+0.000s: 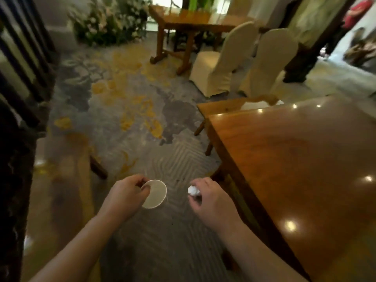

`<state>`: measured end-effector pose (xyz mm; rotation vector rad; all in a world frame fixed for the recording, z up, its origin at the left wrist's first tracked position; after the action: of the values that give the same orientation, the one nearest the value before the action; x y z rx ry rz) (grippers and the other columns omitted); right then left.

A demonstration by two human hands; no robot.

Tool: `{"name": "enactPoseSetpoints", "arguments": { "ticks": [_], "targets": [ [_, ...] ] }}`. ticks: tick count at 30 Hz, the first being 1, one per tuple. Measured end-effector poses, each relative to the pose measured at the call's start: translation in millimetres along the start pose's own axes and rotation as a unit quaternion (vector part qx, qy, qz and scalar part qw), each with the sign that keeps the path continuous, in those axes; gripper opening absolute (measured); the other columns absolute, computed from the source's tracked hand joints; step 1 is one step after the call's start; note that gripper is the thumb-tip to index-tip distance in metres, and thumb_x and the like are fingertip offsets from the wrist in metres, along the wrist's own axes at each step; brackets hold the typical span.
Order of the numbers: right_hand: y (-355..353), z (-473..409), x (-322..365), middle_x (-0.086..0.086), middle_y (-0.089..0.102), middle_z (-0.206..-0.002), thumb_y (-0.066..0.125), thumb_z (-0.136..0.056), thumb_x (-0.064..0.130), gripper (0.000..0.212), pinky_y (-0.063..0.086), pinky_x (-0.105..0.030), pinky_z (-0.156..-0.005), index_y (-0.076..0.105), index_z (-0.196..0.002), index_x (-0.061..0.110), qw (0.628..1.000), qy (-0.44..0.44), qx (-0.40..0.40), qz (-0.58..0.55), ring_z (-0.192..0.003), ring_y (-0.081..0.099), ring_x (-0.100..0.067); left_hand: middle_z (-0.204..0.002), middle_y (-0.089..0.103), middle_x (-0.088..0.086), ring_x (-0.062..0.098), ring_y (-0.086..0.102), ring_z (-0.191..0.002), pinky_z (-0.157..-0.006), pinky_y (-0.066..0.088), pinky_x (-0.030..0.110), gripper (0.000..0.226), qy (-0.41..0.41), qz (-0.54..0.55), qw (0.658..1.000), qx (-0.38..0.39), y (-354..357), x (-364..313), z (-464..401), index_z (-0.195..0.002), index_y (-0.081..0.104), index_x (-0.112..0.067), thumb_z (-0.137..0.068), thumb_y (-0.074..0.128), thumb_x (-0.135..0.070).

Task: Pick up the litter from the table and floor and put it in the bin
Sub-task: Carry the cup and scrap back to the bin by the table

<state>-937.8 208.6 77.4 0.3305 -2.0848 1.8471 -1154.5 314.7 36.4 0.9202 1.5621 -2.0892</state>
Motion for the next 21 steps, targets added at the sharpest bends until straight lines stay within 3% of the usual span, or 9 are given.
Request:
{"name": "enactPoseSetpoints", "arguments": {
  "ticks": [4,8,14,17,21],
  "targets": [
    [-77.8,85.0,-40.4,0.008,0.059,-0.114,0.058,-0.094,0.039,0.034,0.055,-0.025,-0.078,0.056,-0.125,0.027,0.997,0.059,-0.055,0.017,-0.098,0.056,-0.008,-0.076,0.067,-0.019,-0.002,0.06,-0.072,-0.058,0.045,0.021,0.011,0.092,-0.019,0.995,0.039,33.8,-100.0,38.6,-0.076,0.066,-0.04,-0.086,0.067,-0.035],
    [-138.6,182.9,-102.7,0.013,0.058,-0.115,0.057,-0.094,0.042,0.034,0.051,-0.017,-0.076,0.054,-0.126,0.032,0.985,0.127,-0.111,0.023,-0.097,0.054,-0.004,-0.078,0.068,-0.016,0.0,0.061,-0.074,-0.057,0.042,0.022,0.014,0.166,-0.035,0.982,0.08,96.9,-200.2,87.8,-0.075,0.064,-0.043,-0.086,0.067,-0.034],
    [-208.0,360.3,-220.1,0.009,0.059,-0.109,0.06,-0.091,0.039,0.028,0.055,-0.031,-0.075,0.056,-0.117,0.031,0.954,0.235,-0.183,0.021,-0.097,0.057,-0.011,-0.085,0.066,-0.017,0.003,0.061,-0.077,-0.056,0.043,0.019,0.005,0.247,-0.059,0.956,0.149,242.2,-342.0,193.5,-0.086,0.066,-0.037,-0.09,0.067,-0.035],
    [-236.0,450.4,-282.0,0.007,0.057,-0.106,0.061,-0.089,0.037,0.027,0.052,-0.031,-0.07,0.057,-0.114,0.028,0.942,0.283,-0.177,0.032,-0.095,0.056,-0.014,-0.089,0.066,-0.017,0.007,0.062,-0.081,-0.057,0.044,0.017,0.005,0.27,-0.052,0.943,0.189,324.7,-397.5,251.8,-0.094,0.068,-0.035,-0.09,0.068,-0.036],
    [-274.1,545.6,-356.1,0.003,0.059,-0.104,0.065,-0.086,0.033,0.028,0.045,-0.03,-0.067,0.06,-0.112,0.024,0.924,0.339,-0.172,0.043,-0.093,0.057,-0.019,-0.086,0.067,-0.016,0.005,0.062,-0.078,-0.055,0.041,0.019,0.005,0.295,-0.057,0.922,0.246,421.2,-463.3,318.4,-0.085,0.066,-0.038,-0.09,0.065,-0.039]
  ]
}}
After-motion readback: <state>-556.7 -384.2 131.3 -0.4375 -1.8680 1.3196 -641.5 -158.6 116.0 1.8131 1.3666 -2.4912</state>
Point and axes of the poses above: each hand's wrist, its own z-axis away from the middle knuckle, its own y-axis out of the palm, x = y × z, the point moved 4 cm from there along -z, towards the middle knuckle
